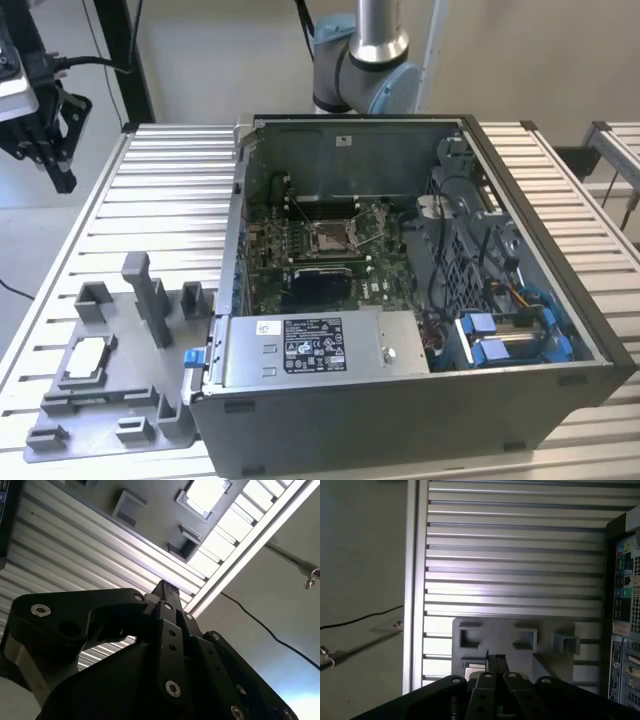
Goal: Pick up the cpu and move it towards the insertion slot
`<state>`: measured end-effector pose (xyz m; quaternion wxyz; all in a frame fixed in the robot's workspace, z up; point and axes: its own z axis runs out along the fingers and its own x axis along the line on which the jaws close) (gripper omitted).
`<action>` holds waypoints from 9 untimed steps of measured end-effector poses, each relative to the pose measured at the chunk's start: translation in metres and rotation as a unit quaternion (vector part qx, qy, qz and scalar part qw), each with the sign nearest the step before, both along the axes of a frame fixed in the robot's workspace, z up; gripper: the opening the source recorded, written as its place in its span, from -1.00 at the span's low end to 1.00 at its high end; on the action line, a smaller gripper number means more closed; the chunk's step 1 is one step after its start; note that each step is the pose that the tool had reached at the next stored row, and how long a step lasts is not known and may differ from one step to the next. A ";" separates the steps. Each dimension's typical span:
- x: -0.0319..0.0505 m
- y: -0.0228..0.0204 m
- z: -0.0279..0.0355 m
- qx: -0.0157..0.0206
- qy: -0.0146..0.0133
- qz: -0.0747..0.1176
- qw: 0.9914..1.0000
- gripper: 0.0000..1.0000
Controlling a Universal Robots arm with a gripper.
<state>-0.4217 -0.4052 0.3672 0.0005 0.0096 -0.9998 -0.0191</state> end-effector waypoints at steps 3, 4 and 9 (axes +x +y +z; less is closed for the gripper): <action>-0.0053 0.0000 -0.0002 0.000 0.000 0.000 1.000 -1.00; -0.0075 0.0000 -0.0002 0.000 0.000 0.000 1.000 -1.00; -0.0186 0.0000 -0.0002 0.000 0.000 0.001 1.000 -1.00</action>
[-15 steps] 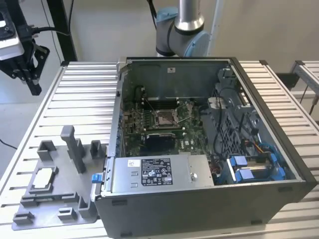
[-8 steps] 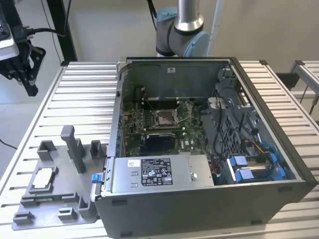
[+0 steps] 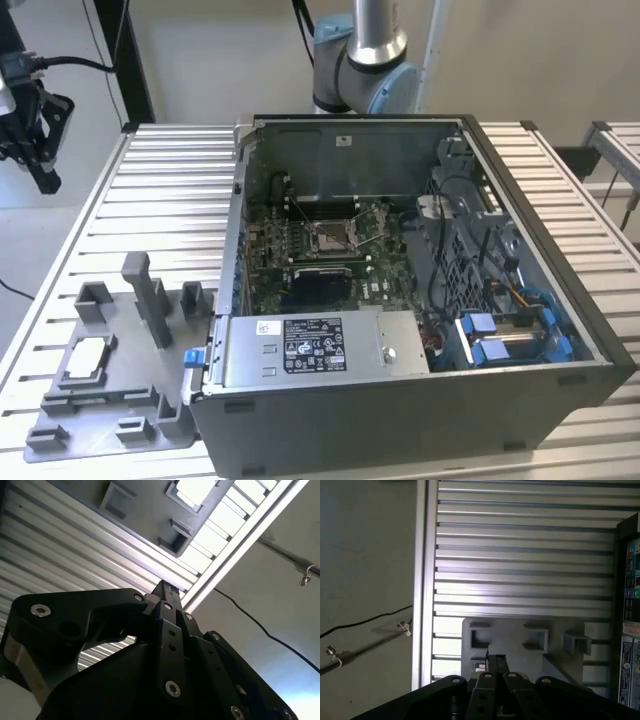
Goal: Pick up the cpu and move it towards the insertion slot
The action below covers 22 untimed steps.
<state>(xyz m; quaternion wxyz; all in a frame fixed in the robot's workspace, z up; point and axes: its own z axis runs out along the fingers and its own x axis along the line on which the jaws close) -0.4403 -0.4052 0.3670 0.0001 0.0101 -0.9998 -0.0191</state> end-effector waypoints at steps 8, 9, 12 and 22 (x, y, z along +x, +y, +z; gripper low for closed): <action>-0.0028 0.0000 -0.0001 0.000 0.000 0.000 1.000 -1.00; -0.0029 -0.0003 -0.0002 0.000 0.000 0.000 1.000 -1.00; -0.0029 -0.0018 -0.0004 0.000 0.000 0.000 1.000 -1.00; -0.0028 -0.0105 -0.0018 0.000 0.000 0.000 1.000 -1.00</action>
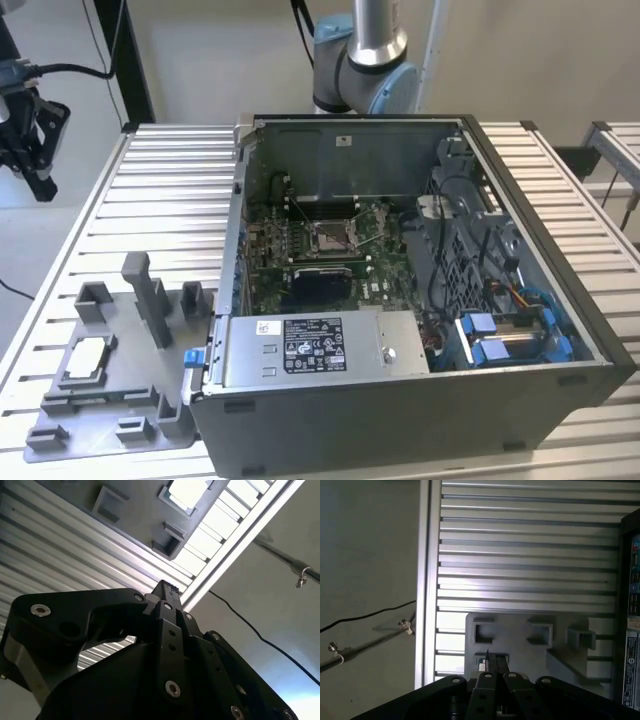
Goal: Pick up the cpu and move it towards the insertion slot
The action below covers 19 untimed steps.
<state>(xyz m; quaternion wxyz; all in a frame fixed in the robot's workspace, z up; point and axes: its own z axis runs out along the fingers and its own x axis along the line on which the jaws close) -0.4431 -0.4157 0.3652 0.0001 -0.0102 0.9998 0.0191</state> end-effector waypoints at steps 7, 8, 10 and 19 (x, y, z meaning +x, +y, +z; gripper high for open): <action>-0.0001 -0.0035 -0.0009 0.000 0.000 0.000 1.000 -1.00; 0.0000 -0.0039 -0.0010 0.000 0.000 0.000 1.000 -1.00; 0.0000 -0.0045 -0.0012 0.000 0.000 0.000 1.000 -1.00; 0.0001 -0.0198 -0.0028 0.000 0.000 0.000 1.000 -1.00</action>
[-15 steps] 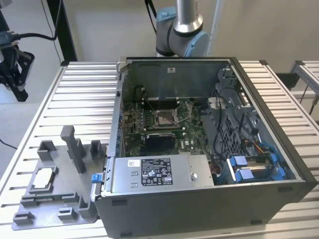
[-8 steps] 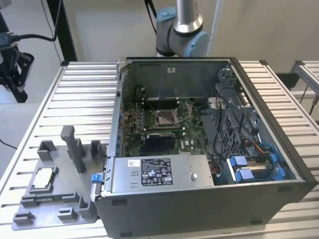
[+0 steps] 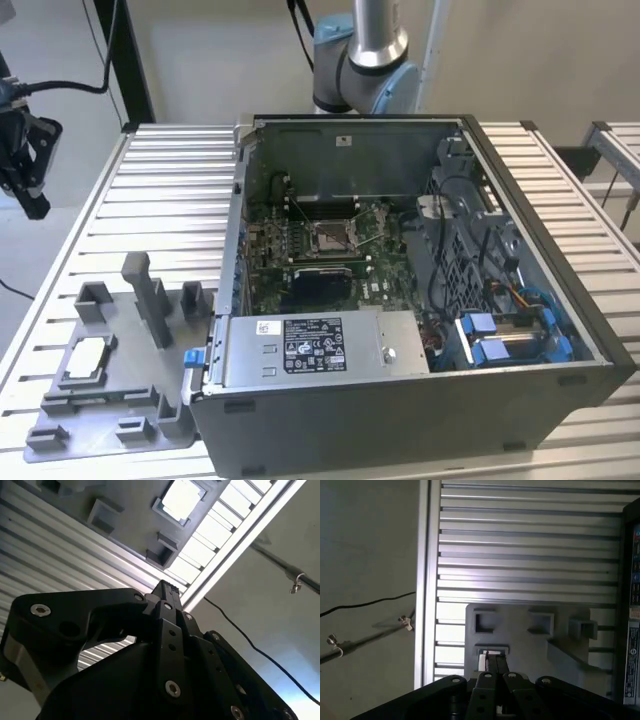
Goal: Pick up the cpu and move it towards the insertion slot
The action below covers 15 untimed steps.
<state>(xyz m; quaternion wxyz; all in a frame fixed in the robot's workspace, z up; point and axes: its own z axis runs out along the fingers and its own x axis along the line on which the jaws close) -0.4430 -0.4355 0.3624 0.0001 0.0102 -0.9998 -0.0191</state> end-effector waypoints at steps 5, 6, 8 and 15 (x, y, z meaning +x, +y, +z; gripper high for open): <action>0.0034 -0.0126 -0.0007 0.000 0.000 0.000 1.000 -1.00; 0.0044 -0.0148 -0.0008 0.000 0.001 0.000 1.000 -1.00; 0.0072 -0.0195 -0.0011 0.000 0.001 0.000 1.000 -1.00; 0.0131 -0.0349 -0.0024 0.000 0.002 0.000 1.000 -1.00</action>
